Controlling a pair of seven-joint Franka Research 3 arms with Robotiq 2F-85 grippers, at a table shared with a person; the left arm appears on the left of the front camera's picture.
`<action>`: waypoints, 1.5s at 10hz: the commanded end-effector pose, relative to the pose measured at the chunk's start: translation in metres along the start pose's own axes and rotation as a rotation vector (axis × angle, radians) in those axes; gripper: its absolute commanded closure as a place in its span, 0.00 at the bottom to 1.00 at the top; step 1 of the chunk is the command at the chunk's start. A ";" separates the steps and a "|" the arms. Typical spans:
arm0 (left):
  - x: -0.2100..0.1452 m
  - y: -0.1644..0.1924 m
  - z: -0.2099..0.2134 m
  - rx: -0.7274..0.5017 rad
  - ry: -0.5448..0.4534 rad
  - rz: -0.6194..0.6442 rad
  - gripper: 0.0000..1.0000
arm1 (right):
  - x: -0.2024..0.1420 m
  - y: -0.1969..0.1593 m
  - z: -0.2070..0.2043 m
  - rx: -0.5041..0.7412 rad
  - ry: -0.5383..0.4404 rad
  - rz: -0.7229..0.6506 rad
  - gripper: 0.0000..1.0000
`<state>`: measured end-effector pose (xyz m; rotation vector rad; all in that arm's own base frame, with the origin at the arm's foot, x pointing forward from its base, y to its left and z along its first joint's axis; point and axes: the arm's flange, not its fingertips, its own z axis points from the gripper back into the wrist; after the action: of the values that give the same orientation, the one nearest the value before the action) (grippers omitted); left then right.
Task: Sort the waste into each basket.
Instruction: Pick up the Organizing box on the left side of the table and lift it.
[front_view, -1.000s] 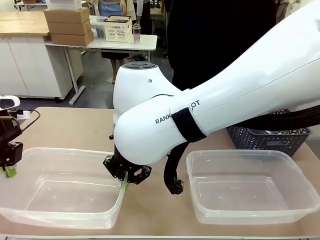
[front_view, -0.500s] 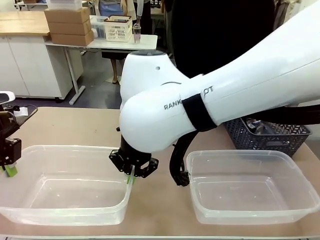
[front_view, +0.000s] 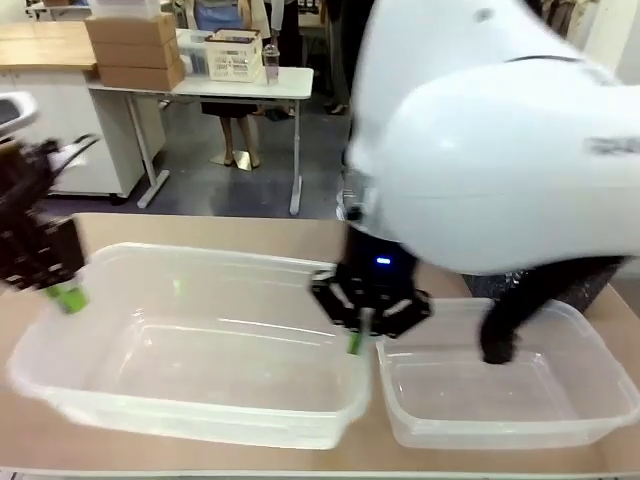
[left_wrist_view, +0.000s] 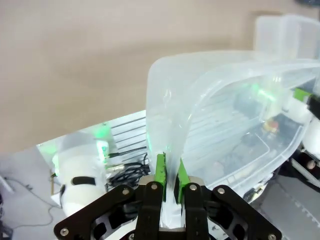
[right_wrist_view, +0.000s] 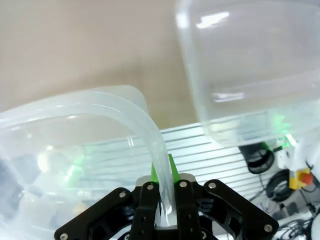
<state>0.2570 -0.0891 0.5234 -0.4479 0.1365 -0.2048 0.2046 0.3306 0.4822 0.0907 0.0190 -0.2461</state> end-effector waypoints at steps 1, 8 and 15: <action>0.017 -0.012 0.015 -0.012 -0.009 -0.037 1.00 | 0.014 -0.062 -0.009 -0.039 0.022 -0.001 1.00; 0.030 -0.035 -0.008 -0.070 -0.048 0.123 0.92 | 0.028 -0.041 0.019 -0.003 -0.033 0.080 0.96; 0.081 -0.083 -0.043 -0.092 -0.258 0.204 0.92 | 0.144 -0.065 0.057 -0.111 0.121 0.315 0.96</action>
<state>0.3094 -0.1979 0.5102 -0.5442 0.0057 0.0240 0.3215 0.2220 0.5319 0.0019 0.1111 0.0381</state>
